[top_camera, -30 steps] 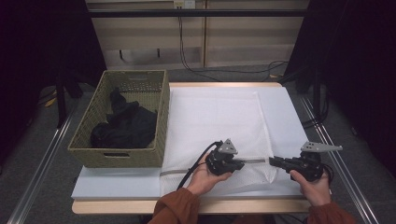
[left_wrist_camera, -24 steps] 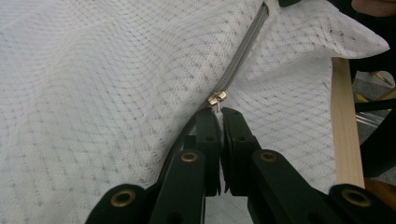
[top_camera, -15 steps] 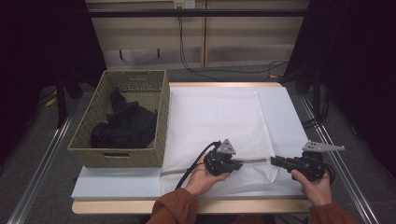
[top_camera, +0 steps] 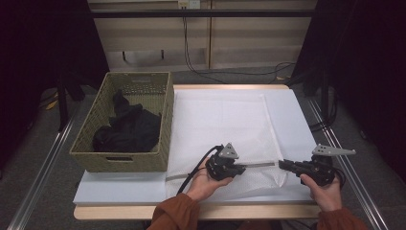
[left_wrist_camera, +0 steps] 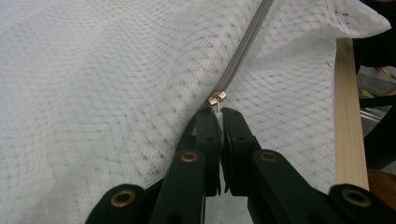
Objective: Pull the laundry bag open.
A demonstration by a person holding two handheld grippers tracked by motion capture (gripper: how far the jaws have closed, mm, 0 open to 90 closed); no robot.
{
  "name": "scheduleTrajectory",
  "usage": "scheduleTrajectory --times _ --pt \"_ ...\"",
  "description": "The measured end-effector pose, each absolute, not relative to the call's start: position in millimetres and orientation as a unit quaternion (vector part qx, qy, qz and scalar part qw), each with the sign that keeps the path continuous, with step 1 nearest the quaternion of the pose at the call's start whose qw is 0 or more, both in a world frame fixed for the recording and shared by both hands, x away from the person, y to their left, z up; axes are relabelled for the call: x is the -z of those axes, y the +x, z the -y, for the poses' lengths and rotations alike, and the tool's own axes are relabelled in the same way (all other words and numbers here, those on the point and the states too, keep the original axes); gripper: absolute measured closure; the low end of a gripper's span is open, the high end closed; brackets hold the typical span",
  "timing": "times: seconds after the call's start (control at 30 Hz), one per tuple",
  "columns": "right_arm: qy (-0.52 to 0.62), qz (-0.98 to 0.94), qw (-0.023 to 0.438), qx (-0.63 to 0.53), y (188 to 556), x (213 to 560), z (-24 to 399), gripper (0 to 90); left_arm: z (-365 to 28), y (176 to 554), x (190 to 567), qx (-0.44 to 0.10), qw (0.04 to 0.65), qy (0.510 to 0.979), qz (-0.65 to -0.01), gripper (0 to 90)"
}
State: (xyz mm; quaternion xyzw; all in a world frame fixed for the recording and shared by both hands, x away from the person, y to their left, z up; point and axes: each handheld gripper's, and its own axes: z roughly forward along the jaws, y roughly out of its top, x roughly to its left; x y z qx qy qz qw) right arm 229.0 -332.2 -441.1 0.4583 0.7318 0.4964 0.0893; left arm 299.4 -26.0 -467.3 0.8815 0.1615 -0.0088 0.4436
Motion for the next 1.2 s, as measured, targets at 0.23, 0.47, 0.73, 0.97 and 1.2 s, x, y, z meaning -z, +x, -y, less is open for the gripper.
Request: scheduleTrajectory --times 0.23,0.47,0.73,0.97,1.2 --pt "0.459 -0.732 0.089 -0.495 229 442 333 86.9 24 300 469 0.009 0.438 0.884 -0.162 86.4" --pt "0.459 -0.732 0.089 -0.495 228 442 333 86.9 19 300 468 0.006 0.433 0.886 -0.163 86.5" --pt "0.461 -0.731 0.092 -0.495 228 442 333 86.9 15 300 468 0.005 0.433 0.886 -0.166 86.5" --pt "0.461 -0.730 0.090 -0.496 227 442 332 86.9 5 302 468 0.001 0.421 0.891 -0.172 86.5" --pt "0.460 -0.731 0.089 -0.496 227 442 332 86.9 2 302 470 0.005 0.433 0.885 -0.173 86.5"
